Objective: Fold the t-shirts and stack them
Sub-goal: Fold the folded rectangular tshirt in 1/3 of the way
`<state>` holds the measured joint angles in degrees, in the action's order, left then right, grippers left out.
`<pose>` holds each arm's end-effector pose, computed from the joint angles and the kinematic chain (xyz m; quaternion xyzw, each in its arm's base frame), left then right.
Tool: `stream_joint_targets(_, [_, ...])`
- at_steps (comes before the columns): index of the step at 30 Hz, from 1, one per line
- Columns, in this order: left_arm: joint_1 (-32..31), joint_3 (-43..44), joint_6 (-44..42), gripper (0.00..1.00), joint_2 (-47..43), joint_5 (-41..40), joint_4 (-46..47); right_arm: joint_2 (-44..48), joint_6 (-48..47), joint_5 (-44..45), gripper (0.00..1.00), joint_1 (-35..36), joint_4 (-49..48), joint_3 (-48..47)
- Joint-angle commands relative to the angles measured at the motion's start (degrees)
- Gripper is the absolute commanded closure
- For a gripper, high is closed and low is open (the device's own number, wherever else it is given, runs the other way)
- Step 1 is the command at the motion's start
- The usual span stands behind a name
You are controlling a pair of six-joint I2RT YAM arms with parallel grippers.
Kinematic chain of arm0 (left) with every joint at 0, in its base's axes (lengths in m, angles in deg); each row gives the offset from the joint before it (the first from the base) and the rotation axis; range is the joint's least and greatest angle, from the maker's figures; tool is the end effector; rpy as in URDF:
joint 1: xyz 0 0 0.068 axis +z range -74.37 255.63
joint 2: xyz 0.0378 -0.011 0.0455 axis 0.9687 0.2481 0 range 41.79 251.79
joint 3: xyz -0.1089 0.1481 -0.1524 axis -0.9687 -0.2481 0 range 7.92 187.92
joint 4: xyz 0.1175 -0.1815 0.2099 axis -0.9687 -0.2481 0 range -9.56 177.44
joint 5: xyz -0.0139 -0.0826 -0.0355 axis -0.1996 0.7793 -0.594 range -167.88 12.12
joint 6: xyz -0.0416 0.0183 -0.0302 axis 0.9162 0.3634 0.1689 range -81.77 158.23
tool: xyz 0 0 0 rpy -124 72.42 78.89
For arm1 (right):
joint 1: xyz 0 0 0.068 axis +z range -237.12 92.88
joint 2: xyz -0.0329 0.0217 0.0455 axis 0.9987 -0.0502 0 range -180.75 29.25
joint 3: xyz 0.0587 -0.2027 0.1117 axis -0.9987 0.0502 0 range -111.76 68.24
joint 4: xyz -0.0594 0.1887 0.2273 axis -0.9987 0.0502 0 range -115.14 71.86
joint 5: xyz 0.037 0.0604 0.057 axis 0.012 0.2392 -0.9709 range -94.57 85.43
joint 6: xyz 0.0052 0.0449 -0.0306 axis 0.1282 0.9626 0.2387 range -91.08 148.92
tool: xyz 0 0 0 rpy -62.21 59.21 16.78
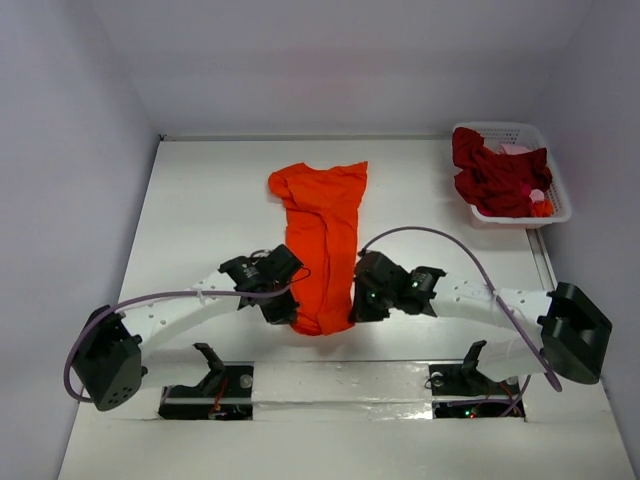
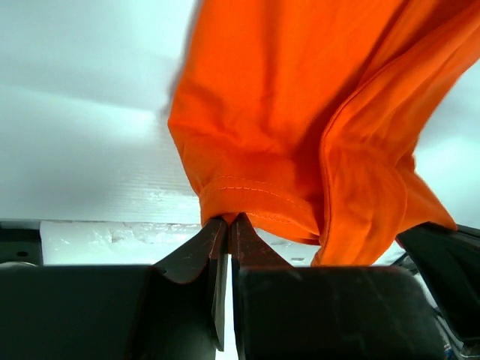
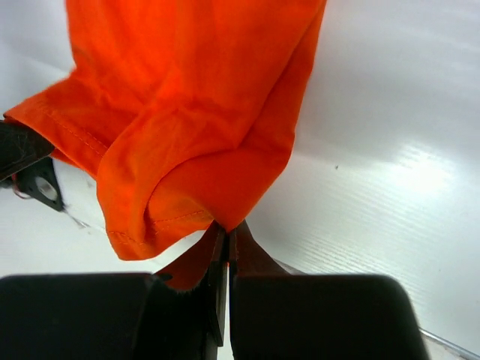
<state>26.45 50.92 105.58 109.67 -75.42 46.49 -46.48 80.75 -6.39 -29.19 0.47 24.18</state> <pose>0.1720 -0.2016 0.1581 -0.1499 0.9660 -0.1892 0.0923 0.1579 0.2542 0.1423 -0.0555 0.9578 0.2392 0.1496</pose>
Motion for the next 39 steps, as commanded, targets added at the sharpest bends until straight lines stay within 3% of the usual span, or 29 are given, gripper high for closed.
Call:
stream_joint_targets(1, [2.8, 3.6, -4.1, 1.0, -0.4, -1.9, -3.5, 0.9, -2.8, 1.0, 1.0, -1.6, 1.6, -3.9])
stream_joint_targets(39, [18.3, 17.2, -20.3, 1.0, 10.2, -4.3, 0.9, -8.5, -11.7, -1.3, 1.0, -11.3, 5.6, -17.4])
